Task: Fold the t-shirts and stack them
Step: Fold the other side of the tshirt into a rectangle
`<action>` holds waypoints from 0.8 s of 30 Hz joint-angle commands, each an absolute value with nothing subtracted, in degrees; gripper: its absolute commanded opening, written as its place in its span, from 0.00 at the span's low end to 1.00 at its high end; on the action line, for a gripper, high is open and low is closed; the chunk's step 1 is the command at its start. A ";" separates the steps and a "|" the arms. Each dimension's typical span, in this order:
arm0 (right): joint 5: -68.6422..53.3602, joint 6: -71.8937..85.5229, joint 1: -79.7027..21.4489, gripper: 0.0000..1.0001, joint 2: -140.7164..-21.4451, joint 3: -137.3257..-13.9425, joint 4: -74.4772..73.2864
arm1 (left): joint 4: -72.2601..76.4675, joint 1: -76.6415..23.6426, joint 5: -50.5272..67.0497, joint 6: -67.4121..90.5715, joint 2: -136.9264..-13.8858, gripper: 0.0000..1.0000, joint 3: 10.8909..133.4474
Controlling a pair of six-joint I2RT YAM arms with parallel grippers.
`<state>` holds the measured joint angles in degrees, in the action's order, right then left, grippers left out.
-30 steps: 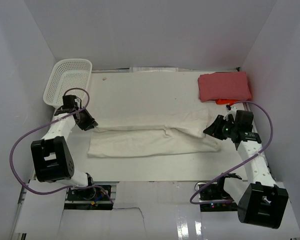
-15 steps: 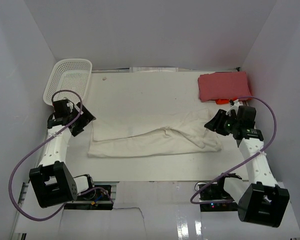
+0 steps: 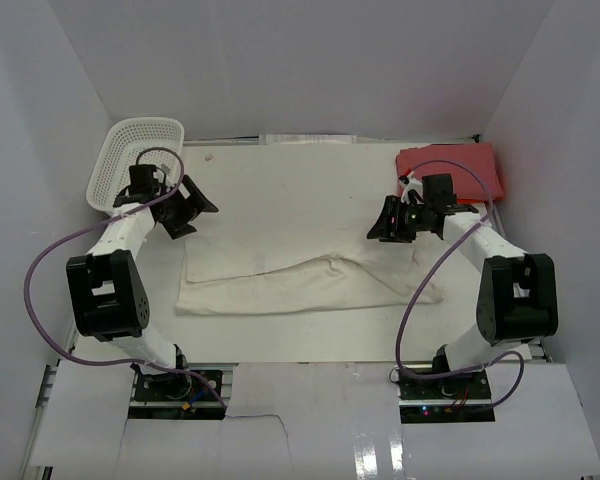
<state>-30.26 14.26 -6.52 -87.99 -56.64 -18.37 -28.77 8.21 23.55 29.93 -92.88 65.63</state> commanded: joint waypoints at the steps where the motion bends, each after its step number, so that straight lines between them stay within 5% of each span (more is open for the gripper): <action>1: -32.08 12.31 -8.17 0.54 -92.18 -61.51 -16.08 | -27.77 4.66 26.46 29.18 -92.46 0.98 69.87; 24: -30.24 9.05 -11.86 0.49 -105.82 -68.12 -18.20 | -31.73 2.90 26.98 24.96 -98.79 0.98 71.72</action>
<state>-30.70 10.11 -11.14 -105.60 -67.00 -18.06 -31.55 2.79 26.24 25.89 -99.24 70.24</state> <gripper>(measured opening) 0.494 0.976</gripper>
